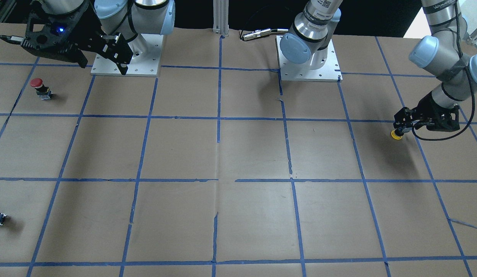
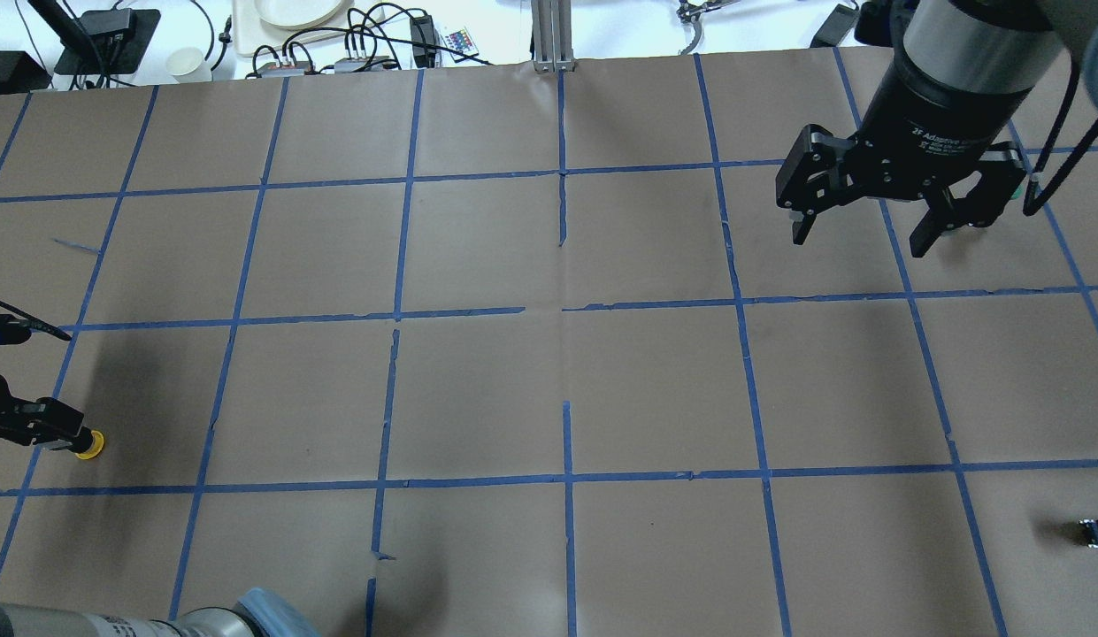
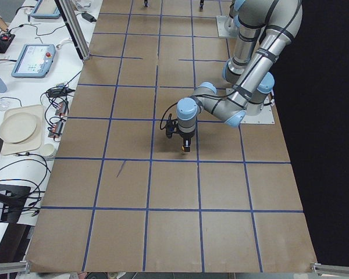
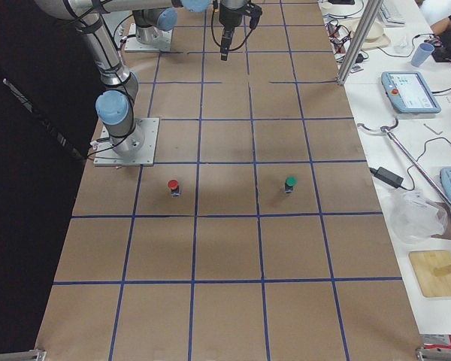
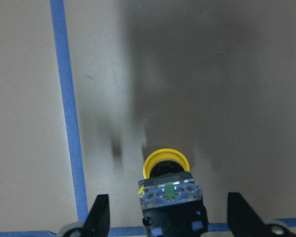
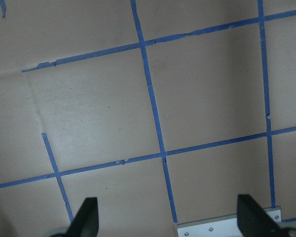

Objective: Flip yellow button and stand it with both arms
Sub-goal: 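Close the left gripper on the yellow button's body, then lift the yellow button with the left gripper while the right gripper turns upward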

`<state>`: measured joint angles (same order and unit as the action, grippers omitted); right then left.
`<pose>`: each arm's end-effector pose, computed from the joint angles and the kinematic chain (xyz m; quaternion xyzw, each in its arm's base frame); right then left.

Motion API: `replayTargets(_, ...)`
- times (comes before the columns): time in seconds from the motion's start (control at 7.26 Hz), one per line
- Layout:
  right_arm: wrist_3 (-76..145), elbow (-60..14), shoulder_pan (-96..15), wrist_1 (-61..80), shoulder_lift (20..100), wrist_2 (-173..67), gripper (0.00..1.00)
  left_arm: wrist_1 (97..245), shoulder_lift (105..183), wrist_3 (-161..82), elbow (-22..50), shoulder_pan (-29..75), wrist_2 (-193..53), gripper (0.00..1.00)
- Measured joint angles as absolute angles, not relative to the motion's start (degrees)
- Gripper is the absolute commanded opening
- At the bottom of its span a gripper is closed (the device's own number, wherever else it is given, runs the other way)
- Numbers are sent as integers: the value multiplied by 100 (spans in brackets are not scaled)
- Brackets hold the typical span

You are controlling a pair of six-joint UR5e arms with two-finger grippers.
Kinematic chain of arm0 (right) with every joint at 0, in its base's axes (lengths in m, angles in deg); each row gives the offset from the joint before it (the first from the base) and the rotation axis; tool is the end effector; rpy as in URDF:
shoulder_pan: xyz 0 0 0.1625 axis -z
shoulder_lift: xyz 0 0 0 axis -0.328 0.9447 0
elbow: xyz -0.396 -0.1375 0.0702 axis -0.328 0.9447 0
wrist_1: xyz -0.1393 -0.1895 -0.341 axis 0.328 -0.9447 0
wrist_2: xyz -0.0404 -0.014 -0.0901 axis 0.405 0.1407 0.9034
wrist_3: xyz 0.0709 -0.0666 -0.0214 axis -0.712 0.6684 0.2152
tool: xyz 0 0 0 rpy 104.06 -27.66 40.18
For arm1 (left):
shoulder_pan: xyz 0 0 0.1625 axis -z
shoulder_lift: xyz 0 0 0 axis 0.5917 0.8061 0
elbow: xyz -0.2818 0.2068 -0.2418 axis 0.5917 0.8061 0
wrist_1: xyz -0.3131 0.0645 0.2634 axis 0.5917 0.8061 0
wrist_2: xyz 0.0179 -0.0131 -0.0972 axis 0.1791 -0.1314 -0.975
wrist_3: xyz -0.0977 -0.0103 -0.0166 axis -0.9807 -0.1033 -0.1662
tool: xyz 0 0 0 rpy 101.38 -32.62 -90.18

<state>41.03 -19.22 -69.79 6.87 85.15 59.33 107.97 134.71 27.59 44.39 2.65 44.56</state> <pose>0.1260 -0.4479 0.5152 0.0936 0.9944 0.0486 0.0011 0.2780 -0.3892 0.2157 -0.0102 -0.9989 -0.0434 0.0128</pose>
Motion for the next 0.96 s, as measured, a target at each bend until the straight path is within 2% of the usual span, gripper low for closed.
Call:
replayTargets(0.14, 4103, -1922, -6979, 686, 8515, 5936, 100, 10829, 13460, 2746, 4423, 265, 4456, 43)
replayTargets(0.28, 4109, -1922, -6962, 692, 8514, 5940, 100, 10838, 13465, 2737, 4411, 265, 4452, 36)
replayTargets(0.55, 4144, -1917, -6925, 718, 8544, 5928, 100, 10847, 13490, 2719, 4342, 276, 4444, 15)
replayTargets(0.83, 4157, -1918, -6921, 739, 8652, 5938, 100, 11038, 13365, 2734, 4214, 345, 4351, 13)
replayTargets(0.96, 4160, -1923, -6923, 758, 8670, 5942, 100, 11620, 13189, 2732, 3992, 470, 4184, 11)
